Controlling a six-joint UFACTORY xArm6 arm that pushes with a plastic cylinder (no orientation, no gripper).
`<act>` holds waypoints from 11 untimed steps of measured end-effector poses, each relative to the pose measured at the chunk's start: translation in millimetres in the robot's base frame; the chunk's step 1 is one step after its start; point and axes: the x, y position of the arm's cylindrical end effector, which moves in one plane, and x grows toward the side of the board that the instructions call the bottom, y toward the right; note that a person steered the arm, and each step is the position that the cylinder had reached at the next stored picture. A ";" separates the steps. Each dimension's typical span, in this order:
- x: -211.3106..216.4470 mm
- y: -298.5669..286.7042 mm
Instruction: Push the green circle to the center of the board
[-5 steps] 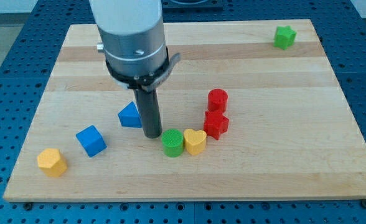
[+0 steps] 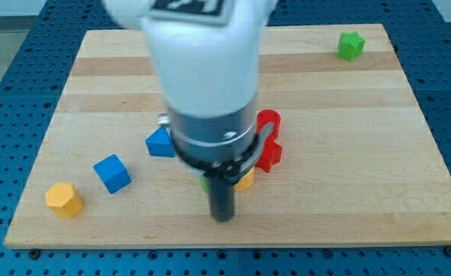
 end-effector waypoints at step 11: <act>-112.6 -33.8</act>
